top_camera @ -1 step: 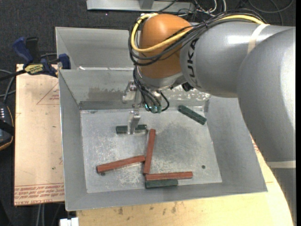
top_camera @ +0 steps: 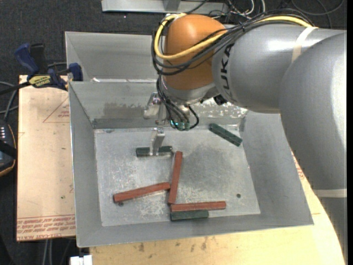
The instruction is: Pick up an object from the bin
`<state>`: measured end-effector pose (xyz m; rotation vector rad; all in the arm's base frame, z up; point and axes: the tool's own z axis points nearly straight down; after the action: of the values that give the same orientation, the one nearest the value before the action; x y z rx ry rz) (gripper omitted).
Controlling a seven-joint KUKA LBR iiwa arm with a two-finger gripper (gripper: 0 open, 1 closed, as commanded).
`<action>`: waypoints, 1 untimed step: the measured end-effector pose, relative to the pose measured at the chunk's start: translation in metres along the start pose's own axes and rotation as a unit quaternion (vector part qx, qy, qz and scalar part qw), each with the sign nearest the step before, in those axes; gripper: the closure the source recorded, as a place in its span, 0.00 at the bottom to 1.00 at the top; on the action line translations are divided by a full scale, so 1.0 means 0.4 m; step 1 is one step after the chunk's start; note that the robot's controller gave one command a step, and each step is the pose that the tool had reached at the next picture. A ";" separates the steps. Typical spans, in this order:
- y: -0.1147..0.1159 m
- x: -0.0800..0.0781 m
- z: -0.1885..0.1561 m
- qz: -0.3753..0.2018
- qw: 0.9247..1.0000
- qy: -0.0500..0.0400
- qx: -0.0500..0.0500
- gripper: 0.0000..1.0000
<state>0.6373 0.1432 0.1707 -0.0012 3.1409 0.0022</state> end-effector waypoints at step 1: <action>-0.077 -0.010 0.231 -0.057 0.998 -0.005 -0.001 1.00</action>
Offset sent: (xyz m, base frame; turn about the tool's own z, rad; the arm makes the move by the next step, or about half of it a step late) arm 0.0000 0.0000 0.0000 0.0000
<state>0.6413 0.1126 0.0783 -0.1797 3.1259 0.0063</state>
